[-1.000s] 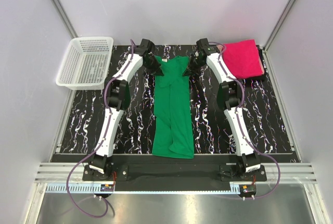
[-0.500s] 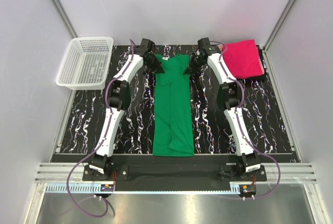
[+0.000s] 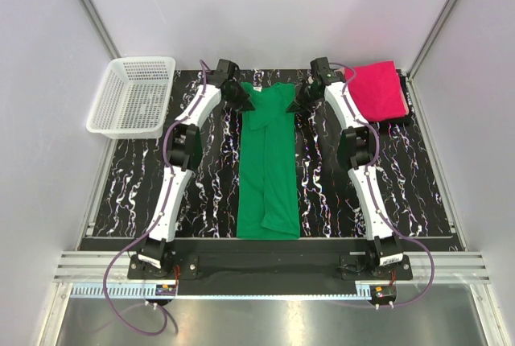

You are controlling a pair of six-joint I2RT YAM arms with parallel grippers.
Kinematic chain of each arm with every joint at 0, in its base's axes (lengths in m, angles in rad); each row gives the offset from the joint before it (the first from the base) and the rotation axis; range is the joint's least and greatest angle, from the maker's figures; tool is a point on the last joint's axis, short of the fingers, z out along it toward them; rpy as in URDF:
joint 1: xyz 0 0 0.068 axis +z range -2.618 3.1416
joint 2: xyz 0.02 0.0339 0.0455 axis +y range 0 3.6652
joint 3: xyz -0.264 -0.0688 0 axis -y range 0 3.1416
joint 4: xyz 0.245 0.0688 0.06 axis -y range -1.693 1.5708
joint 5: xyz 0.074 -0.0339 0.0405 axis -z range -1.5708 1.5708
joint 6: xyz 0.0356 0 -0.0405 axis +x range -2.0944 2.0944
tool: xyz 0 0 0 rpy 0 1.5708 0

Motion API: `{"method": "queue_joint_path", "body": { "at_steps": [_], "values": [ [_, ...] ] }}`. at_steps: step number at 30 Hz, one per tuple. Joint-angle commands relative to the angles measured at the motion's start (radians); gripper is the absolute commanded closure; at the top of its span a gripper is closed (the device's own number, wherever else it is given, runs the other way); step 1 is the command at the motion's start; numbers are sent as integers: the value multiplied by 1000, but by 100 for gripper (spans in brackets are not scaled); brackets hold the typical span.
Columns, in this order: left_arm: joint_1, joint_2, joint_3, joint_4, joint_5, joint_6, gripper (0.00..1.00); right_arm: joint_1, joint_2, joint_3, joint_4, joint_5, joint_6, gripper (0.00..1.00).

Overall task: Fold and stack the t-shirts
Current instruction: Fold the tshirt

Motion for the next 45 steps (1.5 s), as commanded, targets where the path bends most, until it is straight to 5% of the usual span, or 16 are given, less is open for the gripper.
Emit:
{"method": "queue_joint_path", "body": {
  "at_steps": [1, 3, 4, 5, 6, 8, 10, 13, 16, 20, 24, 29, 34, 45],
  "values": [
    [10, 16, 44, 54, 8, -6, 100, -11, 25, 34, 39, 25, -6, 100],
    [12, 11, 42, 69, 31, 2, 98, -14, 25, 37, 57, -18, -19, 100],
    [12, 2, 41, 80, 39, 17, 82, -16, 23, 45, 88, -102, -30, 100],
    [12, -16, 21, 130, 45, 31, 65, -19, 19, 69, 100, -128, -38, 88],
    [12, -79, -2, 160, 39, 52, 58, -23, 7, 72, 116, -147, -36, 87],
    [12, -169, -109, 276, 15, 81, 50, -29, -58, 51, 177, -158, -20, 85],
    [24, -288, -184, 304, 4, 83, 37, -42, -140, 26, 214, -175, -10, 73],
    [47, -436, -349, 277, 74, 83, 32, -55, -302, -105, 222, -220, 31, 73],
    [49, -663, -666, 237, 74, 144, 21, -58, -526, -369, 164, -262, 19, 71],
    [33, -1015, -1112, 232, 105, 201, 11, -8, -835, -938, 73, -227, -102, 68],
    [-23, -1237, -1474, 232, 110, 247, 8, 107, -1119, -1378, 78, -198, -162, 68],
    [-163, -1395, -1764, 230, 82, 200, 32, 274, -1259, -1747, 225, -198, -15, 72],
    [-238, -1470, -1861, 229, 71, 135, 34, 406, -1256, -1831, 280, -160, 45, 73],
    [-252, -1615, -2008, 212, 74, 111, 32, 492, -1347, -1957, 331, -109, 117, 72]
  ]
}}
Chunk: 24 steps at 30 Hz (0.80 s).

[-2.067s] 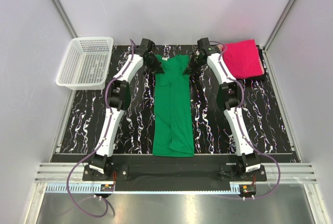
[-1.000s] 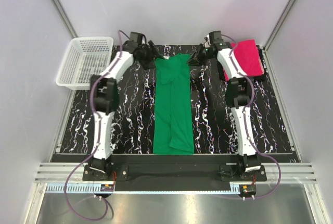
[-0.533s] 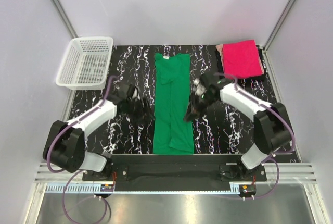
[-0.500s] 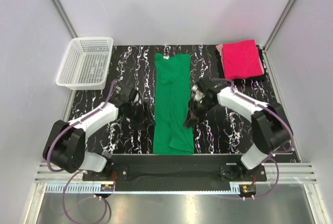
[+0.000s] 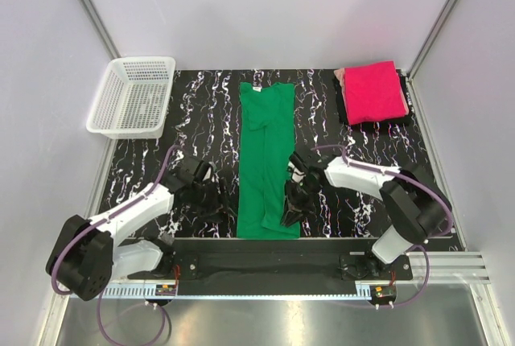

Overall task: Fold and stack the t-shirts
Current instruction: Fold the tshirt

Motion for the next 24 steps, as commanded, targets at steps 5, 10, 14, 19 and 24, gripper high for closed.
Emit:
{"method": "queue_joint_path", "body": {
  "at_steps": [5, 10, 14, 19, 24],
  "values": [
    [-6, -73, -58, -6, 26, -3, 31, 12, -245, -114, -20, 109, 75, 67],
    [-6, -85, -67, -8, 83, 29, 30, 12, -391, -157, -47, 158, 101, 63],
    [-8, -53, -72, -8, 138, 92, 29, 10, -445, -215, -57, 187, 100, 58],
    [-8, -26, -65, -3, 175, 117, 27, 10, -458, -285, -24, 195, 75, 57],
    [-8, -10, -78, 18, 214, 95, 26, 10, -471, -317, 11, 201, 60, 55]
  ]
}}
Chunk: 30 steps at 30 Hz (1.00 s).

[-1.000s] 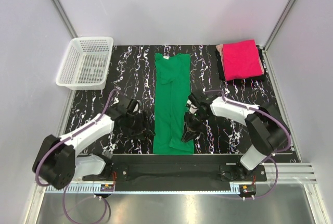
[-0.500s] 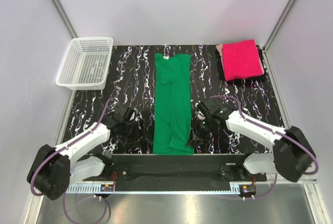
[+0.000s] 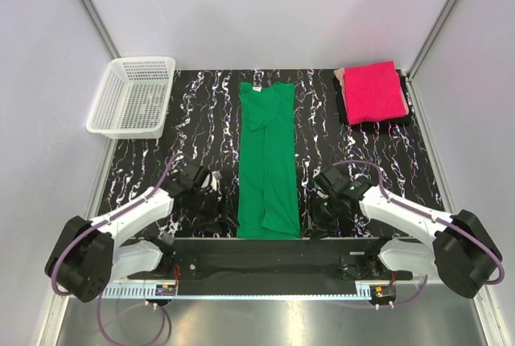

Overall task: Fold and stack the t-shirts
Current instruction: Fold the tshirt

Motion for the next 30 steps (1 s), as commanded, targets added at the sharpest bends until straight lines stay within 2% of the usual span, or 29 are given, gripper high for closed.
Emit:
{"method": "queue_joint_path", "body": {
  "at_steps": [1, 10, 22, 30],
  "values": [
    [-3, 16, -15, 42, 78, 11, 27, 2, -32, -11, 54, 26, -24, 55],
    [-3, 50, -24, 76, 135, 22, 28, 4, -26, -73, 131, 25, -96, 49],
    [-4, 72, -64, 143, 181, -13, 28, 4, 93, -85, 294, -33, -56, 48],
    [-13, 128, -78, 214, 203, -27, 29, 4, 161, -47, 335, -38, -67, 48]
  ]
}}
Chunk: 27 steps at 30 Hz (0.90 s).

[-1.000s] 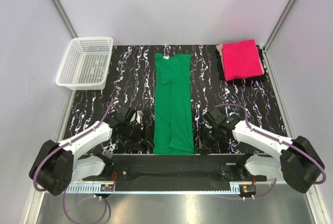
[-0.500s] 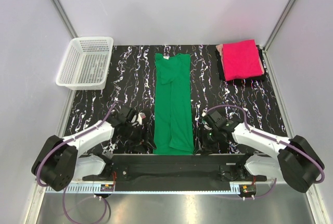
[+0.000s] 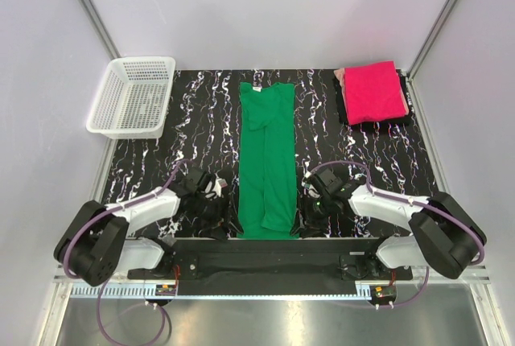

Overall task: Fold and stack the t-shirts
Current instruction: Fold the tshirt

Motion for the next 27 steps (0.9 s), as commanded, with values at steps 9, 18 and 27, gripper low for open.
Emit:
{"method": "queue_joint_path", "body": {
  "at_steps": [9, 18, 27],
  "values": [
    [-18, 63, 9, 93, 69, 6, 29, 2, -33, 24, 38, -2, 1, 48],
    [-21, 100, 40, 98, 86, 29, 30, 2, -140, 49, -36, -18, -7, 47],
    [-21, 149, 55, 109, 86, 48, 31, 2, -32, 64, -19, 1, -45, 46]
  ]
}}
